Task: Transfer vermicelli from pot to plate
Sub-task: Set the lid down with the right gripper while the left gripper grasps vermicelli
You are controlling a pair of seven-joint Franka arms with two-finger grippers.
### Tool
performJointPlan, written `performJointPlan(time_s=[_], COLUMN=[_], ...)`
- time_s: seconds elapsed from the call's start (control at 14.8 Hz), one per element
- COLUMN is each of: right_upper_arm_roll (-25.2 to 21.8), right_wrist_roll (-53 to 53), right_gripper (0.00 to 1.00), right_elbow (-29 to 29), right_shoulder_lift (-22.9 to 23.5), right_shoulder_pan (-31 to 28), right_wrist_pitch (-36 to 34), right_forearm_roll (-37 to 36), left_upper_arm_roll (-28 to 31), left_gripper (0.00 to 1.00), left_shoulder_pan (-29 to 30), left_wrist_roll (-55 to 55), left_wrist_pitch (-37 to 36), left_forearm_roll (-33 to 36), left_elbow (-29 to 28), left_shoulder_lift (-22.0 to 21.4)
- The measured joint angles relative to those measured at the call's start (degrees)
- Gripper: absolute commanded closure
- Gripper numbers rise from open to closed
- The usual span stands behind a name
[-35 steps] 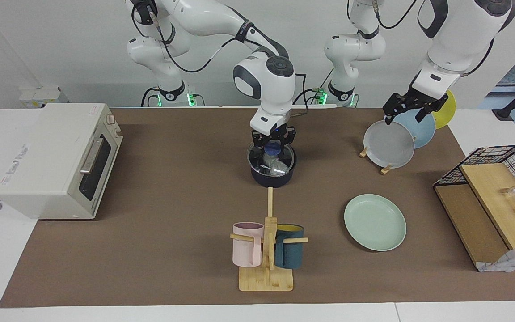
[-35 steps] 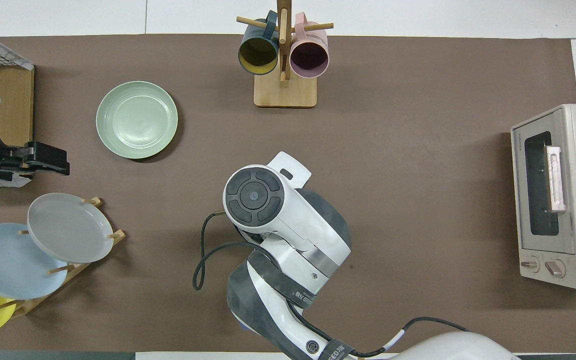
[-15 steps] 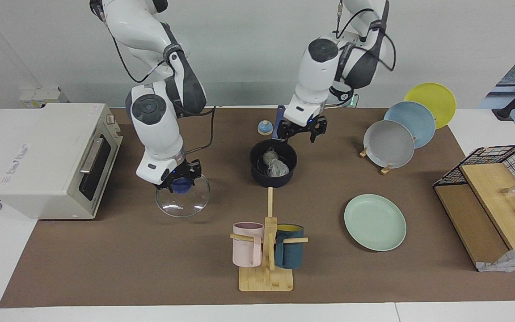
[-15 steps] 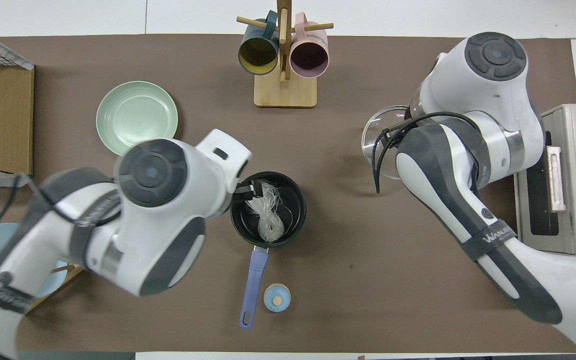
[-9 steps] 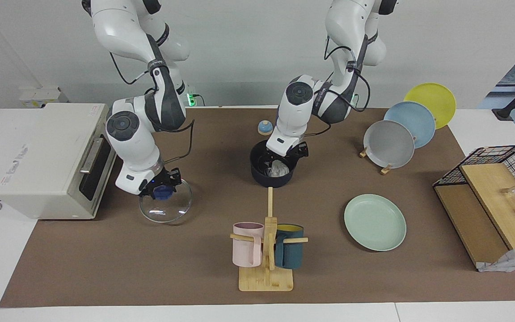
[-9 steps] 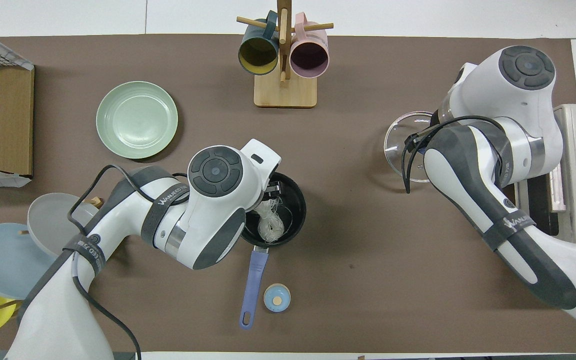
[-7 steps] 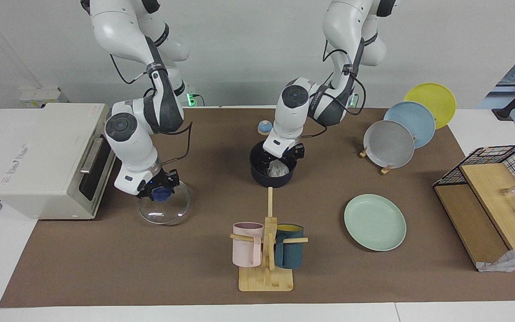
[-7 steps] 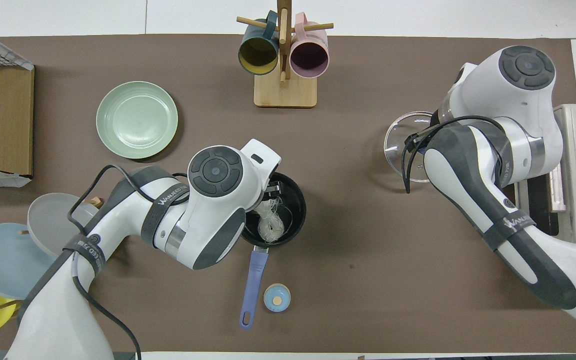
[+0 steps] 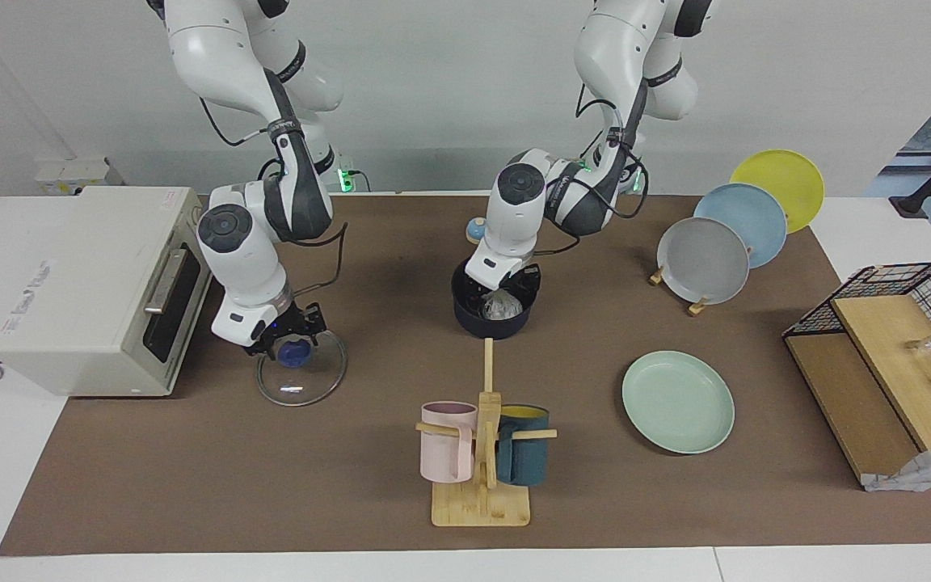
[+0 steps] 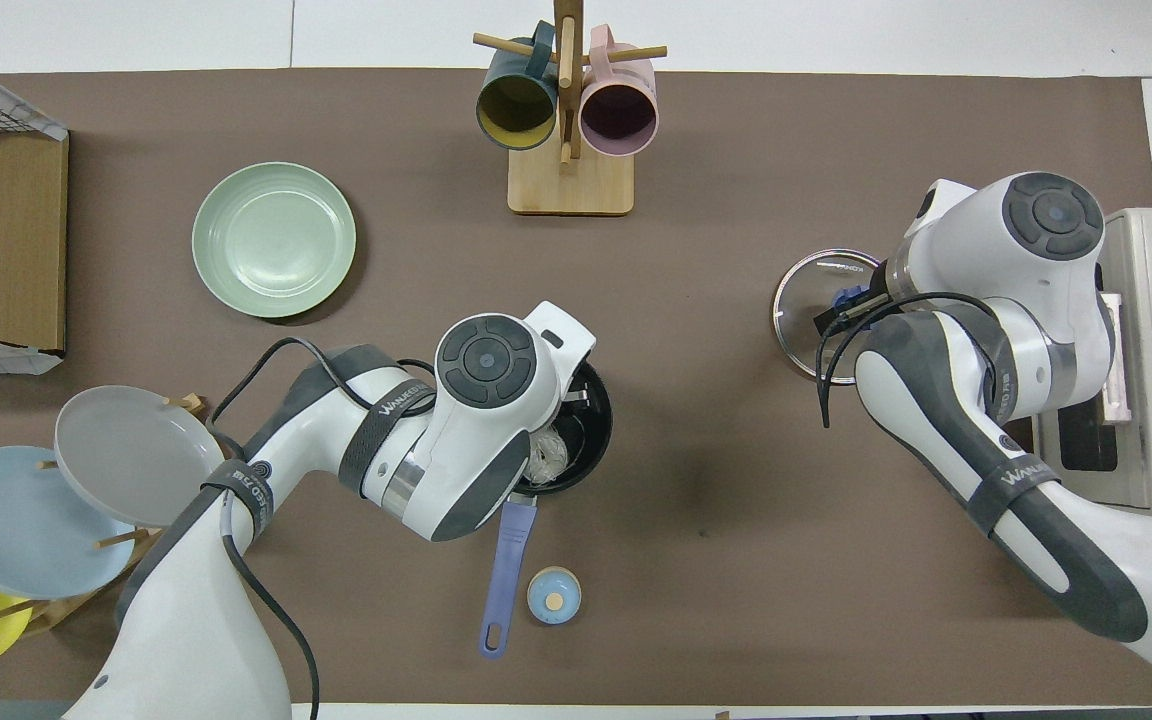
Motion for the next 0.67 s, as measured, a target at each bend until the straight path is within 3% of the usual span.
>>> performJointPlan(time_s=[0.2,0.4,0.67], right_upper_arm_roll=[0.1,0.1,0.0], right_wrist_roll=[0.0,0.0,0.5], right_gripper=[0.00,0.00,0.00], right_elbow=[3.1,12.5,18.7], right_shoulder_lift=[-1.1,-2.8,-6.8], right_shoulder_pan=[0.0,0.0,-0.4], right_wrist_pitch=[-4.7,-18.5,-30.6], right_forearm_roll=[0.0,0.3,1.2], left_upper_arm_roll=[0.1,0.5,1.1], left_gripper=[1.00,1.00,1.00], left_shoulder_pan=[-0.3,-0.2,0.9], left_wrist_roll=[0.0,0.1,0.2], left_wrist_pitch=[0.0,-1.2,-10.4], left_forearm_roll=[0.0,0.0,-1.4], left_elbow=[0.0,0.9,5.2], left_shoulder_lift=[0.0,-0.4,-3.7])
